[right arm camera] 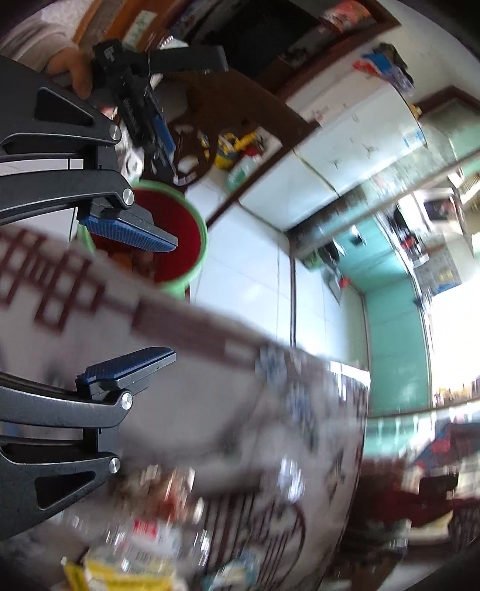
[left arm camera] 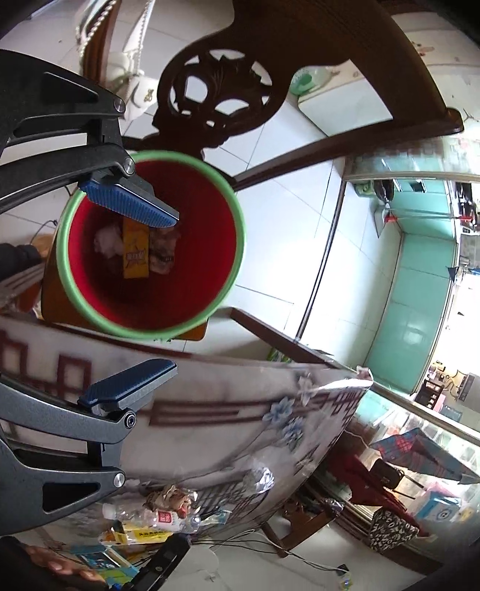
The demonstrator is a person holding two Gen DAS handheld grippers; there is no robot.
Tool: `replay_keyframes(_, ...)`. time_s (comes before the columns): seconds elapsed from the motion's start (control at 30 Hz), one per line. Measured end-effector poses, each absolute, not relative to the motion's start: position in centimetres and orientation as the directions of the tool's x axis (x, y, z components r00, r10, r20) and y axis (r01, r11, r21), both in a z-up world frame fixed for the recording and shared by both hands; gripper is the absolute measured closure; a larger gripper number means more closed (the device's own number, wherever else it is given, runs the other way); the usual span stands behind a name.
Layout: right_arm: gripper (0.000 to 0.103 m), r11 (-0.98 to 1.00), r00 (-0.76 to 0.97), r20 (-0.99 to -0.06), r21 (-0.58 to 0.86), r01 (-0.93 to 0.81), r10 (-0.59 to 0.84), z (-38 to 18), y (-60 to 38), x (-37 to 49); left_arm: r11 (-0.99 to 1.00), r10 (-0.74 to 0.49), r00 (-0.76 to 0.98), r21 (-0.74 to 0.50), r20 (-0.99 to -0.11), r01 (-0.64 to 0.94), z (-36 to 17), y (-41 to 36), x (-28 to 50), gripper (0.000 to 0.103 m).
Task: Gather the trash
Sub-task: 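Move both open tools back over the table toward the remaining trash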
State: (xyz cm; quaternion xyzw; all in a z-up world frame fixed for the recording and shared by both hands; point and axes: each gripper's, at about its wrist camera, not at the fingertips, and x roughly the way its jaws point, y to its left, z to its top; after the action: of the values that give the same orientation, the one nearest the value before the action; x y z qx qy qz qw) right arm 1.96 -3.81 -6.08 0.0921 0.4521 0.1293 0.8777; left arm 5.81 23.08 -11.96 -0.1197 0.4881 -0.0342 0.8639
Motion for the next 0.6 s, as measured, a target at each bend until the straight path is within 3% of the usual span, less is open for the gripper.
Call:
replay_keyframes(0.37, 0.050, 0.971, 0.561, -0.823, 0.198, 0.132, 0.092, -6.7, -22.4, -4.2, 0.979, -0.099, 0.592, -0.184, -0.800, -0.085, -8.3, 18.8, 5.0, 0.029)
replay_keyframes(0.6, 0.048, 0.971, 0.458, -0.887, 0.158, 0.180, 0.059, -9.1, -32.2, -7.6, 0.976, -0.185, 0.563, -0.216, -0.806, 0.012, -8.5, 11.0, 3.9, 0.024)
